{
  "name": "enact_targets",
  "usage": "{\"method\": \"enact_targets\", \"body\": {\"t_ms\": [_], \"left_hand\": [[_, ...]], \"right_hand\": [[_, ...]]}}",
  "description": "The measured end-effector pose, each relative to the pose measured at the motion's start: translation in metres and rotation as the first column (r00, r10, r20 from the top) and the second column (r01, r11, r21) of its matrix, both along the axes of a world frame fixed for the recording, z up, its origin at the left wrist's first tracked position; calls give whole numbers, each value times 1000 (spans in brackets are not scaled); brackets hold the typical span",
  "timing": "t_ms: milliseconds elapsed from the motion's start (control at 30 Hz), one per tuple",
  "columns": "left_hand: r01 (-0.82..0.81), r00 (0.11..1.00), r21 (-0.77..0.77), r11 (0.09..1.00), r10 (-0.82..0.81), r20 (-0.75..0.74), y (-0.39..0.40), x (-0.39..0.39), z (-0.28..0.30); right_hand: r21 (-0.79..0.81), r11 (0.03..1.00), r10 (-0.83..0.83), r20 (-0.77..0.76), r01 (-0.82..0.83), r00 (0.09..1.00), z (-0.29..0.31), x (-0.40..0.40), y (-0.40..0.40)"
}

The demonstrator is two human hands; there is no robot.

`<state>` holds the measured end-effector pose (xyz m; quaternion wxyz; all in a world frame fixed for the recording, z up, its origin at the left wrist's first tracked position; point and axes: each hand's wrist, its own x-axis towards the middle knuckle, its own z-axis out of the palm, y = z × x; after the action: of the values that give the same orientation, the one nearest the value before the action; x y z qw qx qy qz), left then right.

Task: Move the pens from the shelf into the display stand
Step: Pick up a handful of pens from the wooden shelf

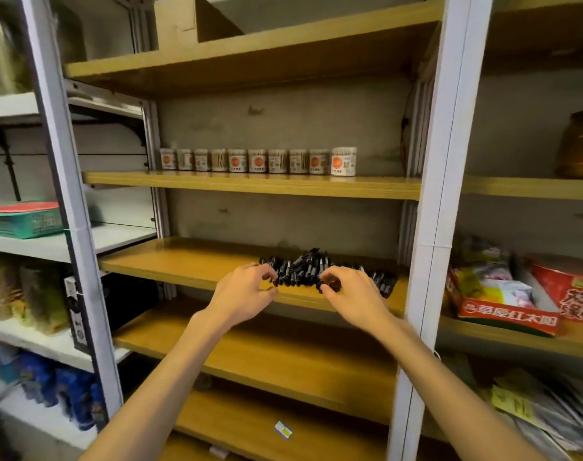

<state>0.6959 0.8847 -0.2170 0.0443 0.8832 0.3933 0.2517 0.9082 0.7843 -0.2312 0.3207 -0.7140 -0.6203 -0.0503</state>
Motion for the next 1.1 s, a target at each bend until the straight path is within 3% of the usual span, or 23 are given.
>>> {"method": "enact_targets", "body": {"t_ms": [333, 633, 1100], "left_hand": [[-206, 979, -77, 976, 206, -7, 101, 35, -32], [-312, 947, -120, 943, 319, 47, 171, 59, -33], [-304, 948, -248, 920, 319, 23, 219, 79, -41]], "right_hand": [[38, 995, 95, -38, -93, 995, -3, 53, 83], [32, 997, 74, -50, -73, 996, -1, 65, 126], [19, 1000, 19, -56, -18, 998, -12, 77, 140]]}}
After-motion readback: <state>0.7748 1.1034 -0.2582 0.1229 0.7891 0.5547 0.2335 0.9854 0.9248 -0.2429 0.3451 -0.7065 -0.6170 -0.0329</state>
